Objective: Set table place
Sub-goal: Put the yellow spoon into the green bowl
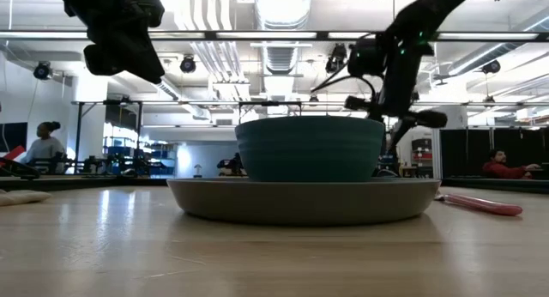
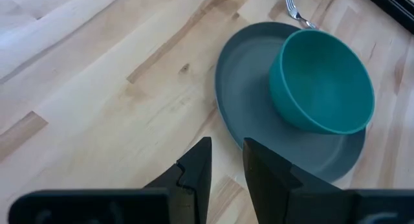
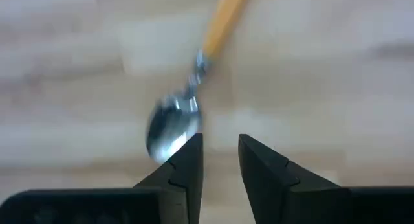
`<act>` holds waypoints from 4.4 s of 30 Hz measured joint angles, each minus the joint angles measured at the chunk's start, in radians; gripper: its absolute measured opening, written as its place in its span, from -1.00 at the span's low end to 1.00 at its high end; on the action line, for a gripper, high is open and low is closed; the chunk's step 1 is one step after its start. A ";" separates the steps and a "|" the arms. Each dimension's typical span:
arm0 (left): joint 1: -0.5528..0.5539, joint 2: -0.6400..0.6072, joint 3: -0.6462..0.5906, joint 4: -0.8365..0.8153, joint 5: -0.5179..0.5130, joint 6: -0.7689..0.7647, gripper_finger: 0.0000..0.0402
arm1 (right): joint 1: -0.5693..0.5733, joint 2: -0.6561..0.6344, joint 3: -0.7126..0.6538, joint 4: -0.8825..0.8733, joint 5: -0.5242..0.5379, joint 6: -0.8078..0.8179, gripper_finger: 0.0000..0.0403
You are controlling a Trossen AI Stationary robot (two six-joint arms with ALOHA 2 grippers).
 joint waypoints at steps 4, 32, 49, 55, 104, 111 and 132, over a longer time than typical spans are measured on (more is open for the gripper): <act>0.002 0.000 0.000 0.000 0.000 -0.026 -0.63 | -0.061 0.073 0.018 0.022 -0.022 -0.028 -0.55; 0.022 0.000 0.000 -0.003 -0.034 -0.103 -0.63 | -0.128 0.446 0.335 -0.168 -0.054 -0.198 -0.10; 0.059 0.000 0.000 -0.055 -0.056 -0.103 -0.63 | -0.116 0.470 0.335 -0.107 -0.121 -0.333 -0.86; 0.098 0.000 0.000 -0.065 -0.033 -0.089 -0.63 | 0.005 0.470 0.407 -0.107 -0.240 -0.484 -0.86; 0.742 0.272 0.006 0.592 0.973 -0.179 -0.11 | 0.464 0.473 0.956 -0.347 0.068 -0.918 -0.86; 0.742 0.350 0.048 0.624 0.989 -0.180 -0.11 | 0.466 0.473 0.956 -0.350 0.068 -0.919 -0.86; 0.730 0.355 0.052 0.627 1.019 -0.156 -0.67 | 0.455 0.473 0.899 -0.321 0.084 -0.921 -0.86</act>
